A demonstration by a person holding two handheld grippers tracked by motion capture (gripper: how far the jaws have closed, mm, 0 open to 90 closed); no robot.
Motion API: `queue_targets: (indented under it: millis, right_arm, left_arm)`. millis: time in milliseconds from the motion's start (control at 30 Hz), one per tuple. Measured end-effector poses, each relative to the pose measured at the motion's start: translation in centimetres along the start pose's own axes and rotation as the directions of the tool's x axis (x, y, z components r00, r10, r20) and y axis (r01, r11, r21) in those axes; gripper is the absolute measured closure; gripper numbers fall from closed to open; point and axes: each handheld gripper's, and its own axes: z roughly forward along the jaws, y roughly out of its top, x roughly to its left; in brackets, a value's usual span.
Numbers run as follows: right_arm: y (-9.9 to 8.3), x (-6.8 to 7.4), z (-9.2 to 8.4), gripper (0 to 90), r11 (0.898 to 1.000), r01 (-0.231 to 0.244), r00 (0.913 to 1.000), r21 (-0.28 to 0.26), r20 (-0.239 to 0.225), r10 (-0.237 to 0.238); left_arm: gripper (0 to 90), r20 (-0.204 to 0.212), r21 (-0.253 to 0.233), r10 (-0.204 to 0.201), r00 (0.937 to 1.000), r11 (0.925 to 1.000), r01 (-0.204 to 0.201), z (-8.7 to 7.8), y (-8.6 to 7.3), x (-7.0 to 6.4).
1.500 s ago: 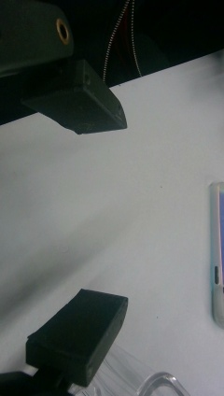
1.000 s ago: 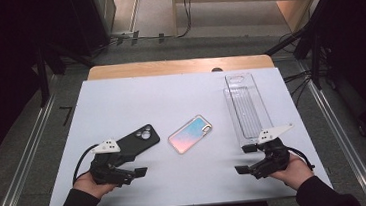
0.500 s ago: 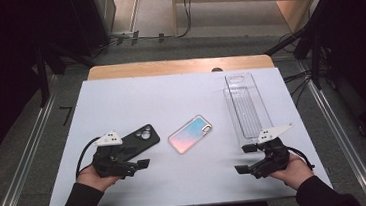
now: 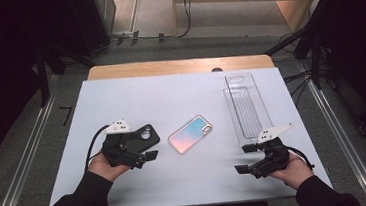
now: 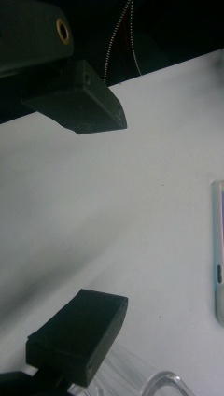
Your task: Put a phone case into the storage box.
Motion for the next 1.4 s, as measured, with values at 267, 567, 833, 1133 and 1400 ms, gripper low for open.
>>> queue_targets:
  millis: [267, 567, 833, 1133, 1400]
  right_arm:
    - [0.0, 0.0, 0.0, 12.0, 1.0, 0.003, 1.0, 0.001, -0.003, -0.003]
    - [0.0, 0.1, 0.1, 12.0, 1.0, 0.004, 1.0, 0.001, -0.004, -0.004]
    - [0.0, 0.0, 0.1, 12.0, 1.0, 0.005, 1.0, 0.002, -0.003, -0.005]
    - [0.0, 0.0, 0.1, 12.0, 1.0, 0.007, 1.0, 0.008, -0.002, -0.007]
    - [0.0, 0.0, 0.1, 12.0, 1.0, 0.005, 1.0, 0.008, -0.001, -0.005]
  left_arm:
    - [0.0, -0.003, 0.016, 0.043, 0.9991, 0.999, -0.043, 1.2, 1.5, 0.3]
    - [0.0, 0.013, 0.02, 0.062, 0.998, 0.9979, -0.062, 2.6, 3.1, 0.4]
    - [0.0, 0.025, 0.029, 0.095, 0.9952, 0.995, -0.096, 4.4, 4.8, -0.2]
    - [1.7, 0.028, 0.049, 0.109, 0.9937, 0.9927, -0.11, 6.4, 6.0, -0.4]
    - [1.8, 0.038, 0.053, 0.102, 0.994, 0.9931, -0.104, 8.0, 6.8, -0.4]
